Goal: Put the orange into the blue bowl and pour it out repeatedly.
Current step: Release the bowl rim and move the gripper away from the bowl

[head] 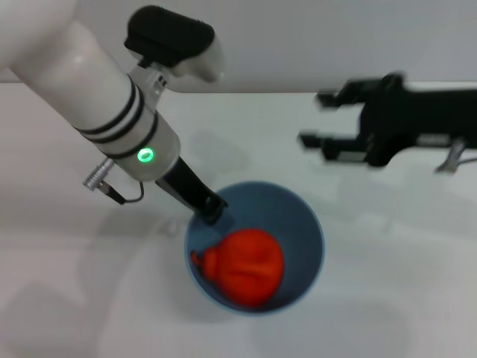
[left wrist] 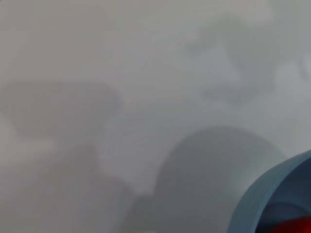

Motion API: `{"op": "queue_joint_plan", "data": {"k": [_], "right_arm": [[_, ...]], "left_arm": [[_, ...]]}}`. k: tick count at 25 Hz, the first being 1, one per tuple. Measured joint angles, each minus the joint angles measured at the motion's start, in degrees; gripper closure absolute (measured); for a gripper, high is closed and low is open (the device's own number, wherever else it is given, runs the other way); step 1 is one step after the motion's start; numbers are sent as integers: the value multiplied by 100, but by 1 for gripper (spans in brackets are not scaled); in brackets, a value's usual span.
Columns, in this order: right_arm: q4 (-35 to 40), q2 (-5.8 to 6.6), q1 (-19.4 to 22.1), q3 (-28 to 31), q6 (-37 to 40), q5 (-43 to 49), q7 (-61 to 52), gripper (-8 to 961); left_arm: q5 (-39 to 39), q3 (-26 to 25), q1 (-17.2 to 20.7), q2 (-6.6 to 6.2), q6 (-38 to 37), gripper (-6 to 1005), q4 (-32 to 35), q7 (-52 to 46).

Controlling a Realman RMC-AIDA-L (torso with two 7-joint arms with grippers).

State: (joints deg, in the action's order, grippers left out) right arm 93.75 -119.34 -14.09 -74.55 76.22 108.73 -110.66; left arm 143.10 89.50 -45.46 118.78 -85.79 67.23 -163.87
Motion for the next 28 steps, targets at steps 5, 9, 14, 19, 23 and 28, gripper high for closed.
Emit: {"op": "queue_joint_plan", "data": {"k": [5, 9, 14, 19, 23, 28], "right_arm": [[-382, 8, 113, 425, -86, -429, 401, 360], [-569, 5, 162, 466, -127, -449, 459, 361], [-684, 9, 190, 475, -230, -453, 466, 361], [-705, 4, 200, 528, -260, -456, 466, 361], [-709, 3, 205, 559, -266, -459, 466, 361], [-710, 4, 229, 604, -275, -468, 466, 360]], "left_arm": [[-145, 540, -1, 23, 221, 994, -122, -55], [-322, 733, 34, 23, 407, 990, -157, -57], [-462, 814, 51, 22, 593, 985, -324, -42], [-512, 861, 59, 22, 662, 979, -487, -25], [-545, 890, 87, 22, 715, 975, -519, -40], [-716, 893, 107, 22, 733, 970, -526, -53]]}}
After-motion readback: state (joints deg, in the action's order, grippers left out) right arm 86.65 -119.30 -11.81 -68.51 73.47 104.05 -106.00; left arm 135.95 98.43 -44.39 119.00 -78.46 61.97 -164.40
